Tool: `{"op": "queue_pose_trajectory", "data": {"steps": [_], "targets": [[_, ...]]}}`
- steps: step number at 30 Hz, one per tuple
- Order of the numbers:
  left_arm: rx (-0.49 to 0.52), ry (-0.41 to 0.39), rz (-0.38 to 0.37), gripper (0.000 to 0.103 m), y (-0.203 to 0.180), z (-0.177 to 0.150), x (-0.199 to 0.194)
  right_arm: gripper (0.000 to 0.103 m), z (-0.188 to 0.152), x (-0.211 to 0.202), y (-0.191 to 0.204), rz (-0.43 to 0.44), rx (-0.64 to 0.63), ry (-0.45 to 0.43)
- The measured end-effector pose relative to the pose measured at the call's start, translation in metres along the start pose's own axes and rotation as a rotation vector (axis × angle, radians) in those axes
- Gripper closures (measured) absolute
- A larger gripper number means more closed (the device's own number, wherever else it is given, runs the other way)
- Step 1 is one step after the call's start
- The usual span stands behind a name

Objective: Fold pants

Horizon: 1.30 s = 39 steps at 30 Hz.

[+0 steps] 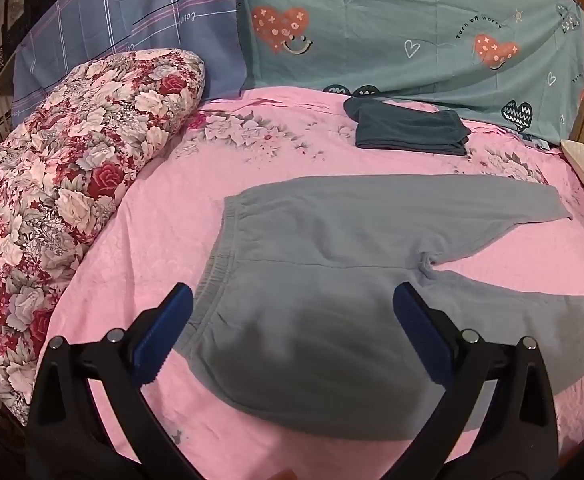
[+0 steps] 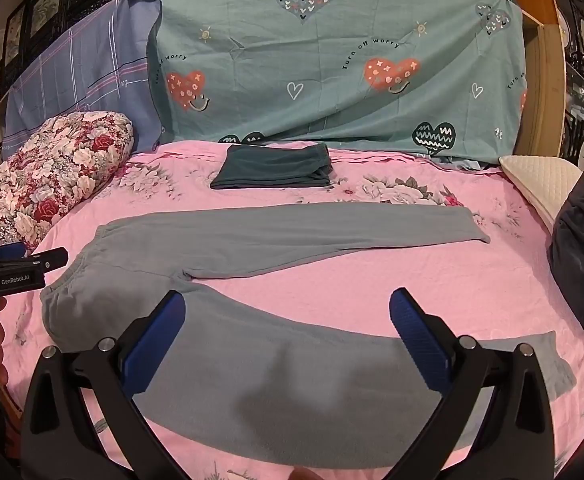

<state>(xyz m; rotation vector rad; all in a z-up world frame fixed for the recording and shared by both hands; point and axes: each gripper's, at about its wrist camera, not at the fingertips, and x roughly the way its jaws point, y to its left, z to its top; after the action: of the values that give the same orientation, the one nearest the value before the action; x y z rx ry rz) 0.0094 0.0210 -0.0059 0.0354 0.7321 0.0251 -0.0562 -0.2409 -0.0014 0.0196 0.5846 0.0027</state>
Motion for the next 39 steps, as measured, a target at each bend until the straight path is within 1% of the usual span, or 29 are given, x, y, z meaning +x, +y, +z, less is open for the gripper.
{"op": "queue_pose_trajectory", "data": {"steps": [5, 8, 11, 14, 18, 19, 23, 25, 27, 28, 30, 31, 33, 34, 35, 37, 38, 39], "targets": [[0.024, 0.000, 0.001, 0.002, -0.001, 0.000, 0.001, 0.001, 0.000, 0.001, -0.001, 0.001, 0.002, 0.002], [0.016, 0.003, -0.007, 0.002, 0.000, 0.000, 0.001, 0.001, 0.001, 0.000, 0.003, 0.003, 0.000, 0.000], [0.003, -0.005, 0.006, 0.002, 0.002, 0.001, 0.000, 0.001, 0.001, -0.001, 0.003, 0.004, 0.001, -0.003], [0.007, -0.002, 0.003, 0.002, 0.002, 0.002, -0.001, 0.001, 0.002, -0.001, 0.002, 0.003, 0.003, 0.001], [0.097, 0.040, 0.036, 0.002, -0.009, 0.001, 0.005, 0.001, 0.003, 0.002, 0.002, 0.005, 0.005, 0.002], [0.107, 0.039, 0.030, 0.002, -0.012, 0.000, 0.006, 0.001, 0.003, 0.002, 0.002, 0.006, 0.005, 0.002], [0.064, 0.047, -0.036, 0.002, -0.005, 0.000, 0.006, 0.001, 0.003, 0.002, 0.001, 0.006, 0.007, 0.004], [0.028, 0.042, -0.015, 0.002, -0.001, 0.000, 0.006, 0.001, 0.004, 0.001, 0.001, 0.008, 0.007, 0.004], [-0.014, 0.020, 0.032, 0.002, 0.006, 0.002, 0.004, 0.001, 0.004, 0.001, 0.001, 0.008, 0.008, 0.003], [-0.033, 0.014, 0.043, 0.002, 0.009, 0.002, 0.003, 0.001, 0.004, 0.001, 0.001, 0.008, 0.008, 0.004], [-0.063, 0.026, 0.036, 0.002, 0.014, 0.003, 0.003, 0.001, 0.004, 0.001, 0.001, 0.008, 0.009, 0.005], [-0.052, 0.039, 0.035, 0.002, 0.014, 0.004, 0.004, 0.001, 0.004, 0.002, 0.001, 0.008, 0.010, 0.005], [0.018, 0.046, 0.071, 0.002, 0.006, 0.004, 0.005, 0.001, 0.004, 0.001, 0.003, 0.010, 0.011, 0.006], [0.035, 0.047, 0.078, 0.002, 0.004, 0.003, 0.004, 0.001, 0.004, 0.000, 0.004, 0.010, 0.011, 0.005], [0.032, 0.062, 0.059, 0.002, 0.004, 0.003, 0.005, 0.001, 0.004, 0.001, 0.003, 0.009, 0.012, 0.005], [-0.019, 0.104, -0.045, 0.002, 0.006, 0.004, 0.006, 0.001, 0.005, 0.000, 0.004, 0.009, 0.014, 0.005], [-0.034, 0.106, -0.074, 0.002, 0.007, 0.004, 0.006, 0.001, 0.005, 0.000, 0.005, 0.009, 0.016, 0.005], [-0.041, 0.106, -0.083, 0.002, 0.007, 0.004, 0.005, 0.001, 0.005, 0.000, 0.005, 0.011, 0.016, 0.005]]}}
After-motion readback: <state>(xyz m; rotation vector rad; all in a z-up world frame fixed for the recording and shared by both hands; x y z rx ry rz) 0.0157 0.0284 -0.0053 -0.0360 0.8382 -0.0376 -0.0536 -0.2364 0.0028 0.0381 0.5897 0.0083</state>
